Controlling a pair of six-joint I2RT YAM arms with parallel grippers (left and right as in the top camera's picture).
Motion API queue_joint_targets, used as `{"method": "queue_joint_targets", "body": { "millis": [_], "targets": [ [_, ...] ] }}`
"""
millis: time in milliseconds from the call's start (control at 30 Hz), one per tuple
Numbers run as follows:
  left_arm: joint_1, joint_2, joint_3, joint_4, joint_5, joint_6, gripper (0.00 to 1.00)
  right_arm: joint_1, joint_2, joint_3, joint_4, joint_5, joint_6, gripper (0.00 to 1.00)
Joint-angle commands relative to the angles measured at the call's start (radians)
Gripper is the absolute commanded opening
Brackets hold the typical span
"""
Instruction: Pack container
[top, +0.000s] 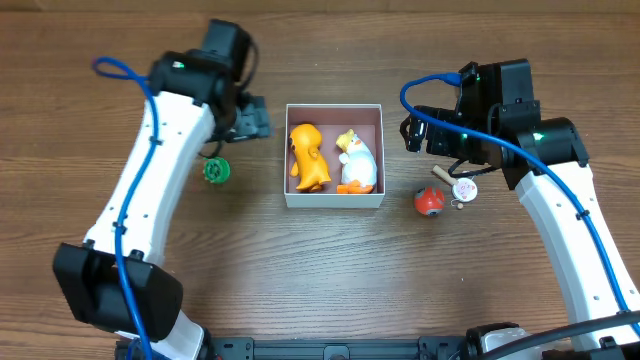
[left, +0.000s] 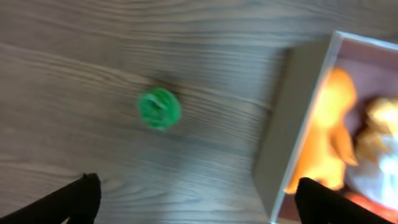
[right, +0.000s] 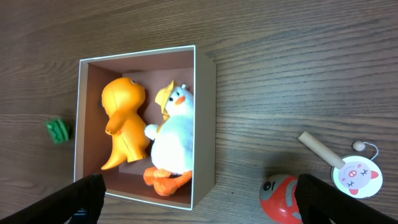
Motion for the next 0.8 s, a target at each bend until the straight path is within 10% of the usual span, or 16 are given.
{"method": "queue_joint_targets", "body": {
  "millis": [0,767],
  "targets": [
    [0.04,0.0,-0.025,0.012,0.002,0.034,1.0,0.006,-0.001,0.026,0.005,-0.004,0.001,1.0],
    [0.05,0.0,-0.37,0.334,0.052,0.222,1.0,0.006,-0.001,0.026,0.005,-0.004,0.001,1.0]
  ]
}}
